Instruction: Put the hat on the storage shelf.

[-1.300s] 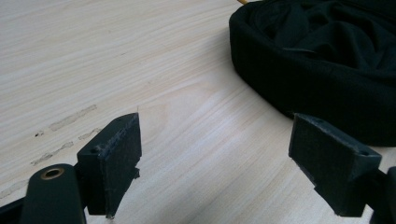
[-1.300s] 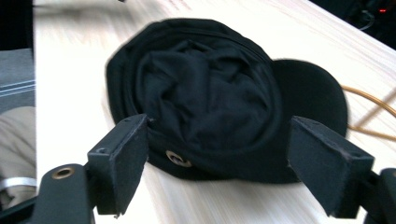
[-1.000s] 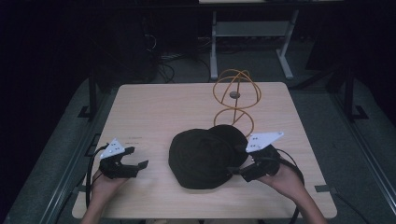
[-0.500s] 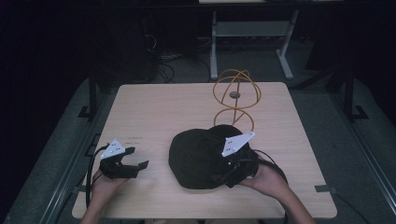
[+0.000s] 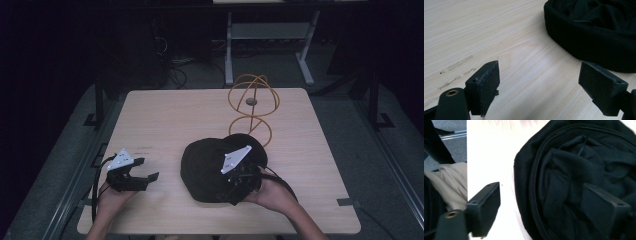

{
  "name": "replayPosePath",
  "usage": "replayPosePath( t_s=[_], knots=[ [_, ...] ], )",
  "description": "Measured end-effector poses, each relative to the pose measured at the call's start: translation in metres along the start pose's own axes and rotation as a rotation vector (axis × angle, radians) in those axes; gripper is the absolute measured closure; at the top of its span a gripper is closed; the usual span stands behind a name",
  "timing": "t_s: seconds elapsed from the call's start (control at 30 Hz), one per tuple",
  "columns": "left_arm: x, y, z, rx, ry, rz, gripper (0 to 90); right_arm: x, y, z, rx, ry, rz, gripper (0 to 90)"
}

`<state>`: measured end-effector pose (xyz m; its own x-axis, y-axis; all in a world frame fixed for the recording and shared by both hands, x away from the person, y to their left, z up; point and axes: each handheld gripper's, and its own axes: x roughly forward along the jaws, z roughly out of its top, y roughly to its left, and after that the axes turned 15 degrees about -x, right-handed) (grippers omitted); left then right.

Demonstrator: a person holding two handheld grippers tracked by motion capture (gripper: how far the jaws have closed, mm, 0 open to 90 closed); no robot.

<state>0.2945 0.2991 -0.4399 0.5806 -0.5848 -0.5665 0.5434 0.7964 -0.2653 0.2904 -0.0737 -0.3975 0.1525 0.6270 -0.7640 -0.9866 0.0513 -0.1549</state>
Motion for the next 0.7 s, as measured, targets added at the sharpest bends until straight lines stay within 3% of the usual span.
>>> replayPosePath(
  t_s=[0.23, 0.33, 0.43, 0.7],
  knots=[
    [0.0, 0.0, 0.0, -0.004, -0.002, -0.001, 16.8, 0.01, -0.003, 0.005, 0.016, 0.025, 0.04, 32.4],
    [-0.001, 0.001, 0.0, 0.001, 0.0, 0.0, 16.8, 0.014, -0.003, 0.006, 0.006, 0.046, 0.037, 39.1],
    [-0.001, 0.002, 0.0, 0.002, 0.002, -0.001, 16.8, 0.019, -0.003, 0.007, 0.026, 0.064, 0.045, 45.6],
    [-0.001, 0.001, 0.0, -0.009, 0.005, -0.006, 16.8, 0.032, -0.002, 0.008, -0.004, 0.091, 0.077, 57.3]
  ],
)
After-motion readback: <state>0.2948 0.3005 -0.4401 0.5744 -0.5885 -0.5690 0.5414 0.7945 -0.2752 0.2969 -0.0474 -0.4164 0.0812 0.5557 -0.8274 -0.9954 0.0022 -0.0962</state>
